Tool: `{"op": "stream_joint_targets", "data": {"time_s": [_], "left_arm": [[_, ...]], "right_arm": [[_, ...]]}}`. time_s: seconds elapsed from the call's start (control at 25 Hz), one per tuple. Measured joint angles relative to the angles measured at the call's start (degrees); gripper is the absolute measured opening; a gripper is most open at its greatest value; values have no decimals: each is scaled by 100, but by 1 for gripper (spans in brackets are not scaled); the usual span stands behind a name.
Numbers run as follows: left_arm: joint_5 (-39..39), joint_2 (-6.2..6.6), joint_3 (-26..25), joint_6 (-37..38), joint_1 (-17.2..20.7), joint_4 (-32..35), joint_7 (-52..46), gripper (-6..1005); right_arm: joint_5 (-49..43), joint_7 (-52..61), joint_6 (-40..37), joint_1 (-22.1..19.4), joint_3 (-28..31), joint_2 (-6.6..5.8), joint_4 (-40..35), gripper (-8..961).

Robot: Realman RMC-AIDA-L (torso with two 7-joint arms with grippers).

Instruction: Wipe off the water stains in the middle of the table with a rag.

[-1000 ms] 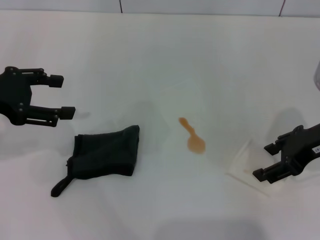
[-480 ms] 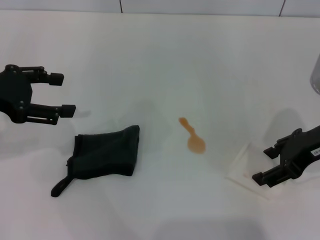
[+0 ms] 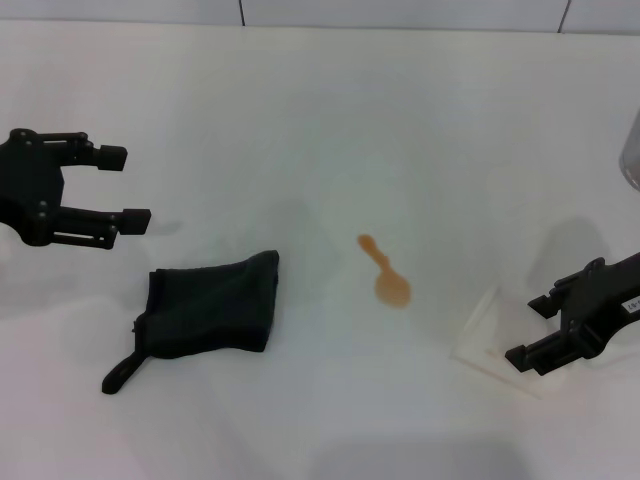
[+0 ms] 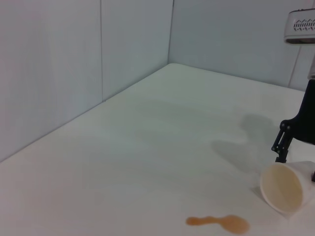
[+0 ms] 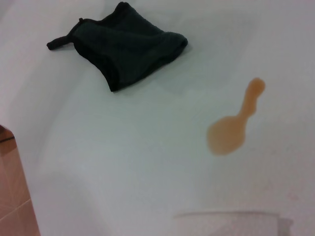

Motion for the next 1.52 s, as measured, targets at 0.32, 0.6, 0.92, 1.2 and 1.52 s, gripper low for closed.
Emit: {"op": "stream_joint_targets", "data": {"time_s": [0.32, 0.6, 0.92, 1.2, 1.52], "left_arm": [[0, 3, 0, -11, -6, 8, -7, 859], [0, 3, 0, -25, -9, 20, -18, 859], [0, 3, 0, -60, -9, 26, -14, 859], [-2, 3, 0, -69, -9, 26, -5, 859], [-15, 3, 0, -80, -9, 22, 7, 860]], "right_arm": [[-9, 0, -3, 8, -6, 0, 8, 742], [-17, 9, -7, 9, -5, 0, 9, 728], [-18, 50, -34, 17, 3, -7, 7, 696], [-18, 69, -49, 22, 13, -9, -58, 659], [39, 47, 22, 87, 47, -9, -69, 660]]}}
